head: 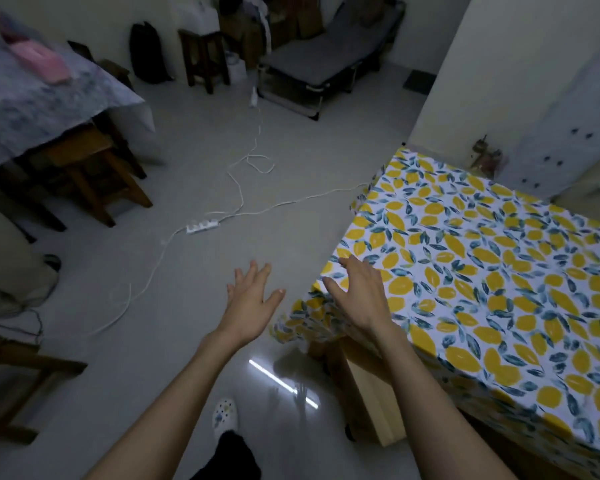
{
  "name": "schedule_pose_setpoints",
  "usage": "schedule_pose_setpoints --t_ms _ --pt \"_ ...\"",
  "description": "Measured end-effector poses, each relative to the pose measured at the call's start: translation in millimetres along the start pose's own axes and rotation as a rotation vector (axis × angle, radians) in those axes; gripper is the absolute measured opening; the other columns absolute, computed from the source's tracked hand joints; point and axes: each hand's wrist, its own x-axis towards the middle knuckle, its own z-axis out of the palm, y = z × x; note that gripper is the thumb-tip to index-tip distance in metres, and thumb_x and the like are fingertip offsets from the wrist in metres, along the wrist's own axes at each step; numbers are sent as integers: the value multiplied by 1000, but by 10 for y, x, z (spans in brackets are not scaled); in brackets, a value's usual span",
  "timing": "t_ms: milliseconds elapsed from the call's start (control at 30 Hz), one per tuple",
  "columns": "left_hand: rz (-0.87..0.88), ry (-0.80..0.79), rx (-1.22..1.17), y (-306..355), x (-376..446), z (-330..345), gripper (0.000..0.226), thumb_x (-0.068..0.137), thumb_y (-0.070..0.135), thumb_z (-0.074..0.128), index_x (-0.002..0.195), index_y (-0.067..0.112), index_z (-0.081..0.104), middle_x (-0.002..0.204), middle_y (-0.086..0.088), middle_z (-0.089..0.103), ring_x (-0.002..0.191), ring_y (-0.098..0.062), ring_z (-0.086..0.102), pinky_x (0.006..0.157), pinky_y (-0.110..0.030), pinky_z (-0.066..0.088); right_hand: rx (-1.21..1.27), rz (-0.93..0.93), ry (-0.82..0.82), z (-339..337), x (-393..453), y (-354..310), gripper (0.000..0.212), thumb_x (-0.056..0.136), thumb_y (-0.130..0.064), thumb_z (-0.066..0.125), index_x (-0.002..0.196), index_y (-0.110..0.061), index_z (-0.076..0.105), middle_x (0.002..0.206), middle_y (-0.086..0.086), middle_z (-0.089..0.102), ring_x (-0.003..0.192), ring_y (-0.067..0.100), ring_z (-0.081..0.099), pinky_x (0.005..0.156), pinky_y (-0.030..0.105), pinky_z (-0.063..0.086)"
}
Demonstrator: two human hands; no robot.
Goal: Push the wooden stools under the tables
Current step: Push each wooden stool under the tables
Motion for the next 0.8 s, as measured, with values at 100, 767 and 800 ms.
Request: schedule_pose_setpoints --t_ms 100,767,800 --pt "33 -45 20 -133 414 -416 59 98 41 40 150 23 20 161 -6 2 146 -31 -9 116 -46 -6 -5 42 28 87 415 -337 55 93 -49 51 137 -15 46 145 10 46 141 32 29 115 51 22" --pt "303 -202 -28 737 4482 -1097 70 97 47 36 152 20 2 161 0 2 147 -24 -9 120 -37 0 -29 265 285 -621 3888 -91 40 89 -40 56 121 -17 56 117 4 62 118 29 50 100 45 37" --pt "314 -207 -35 865 4707 -1099 71 97 47 36 152 21 0 161 0 1 147 -23 -10 120 -36 0 -36 263 281 -720 4131 -25 43 88 -42 53 122 -17 56 118 4 62 118 29 51 100 44 37"
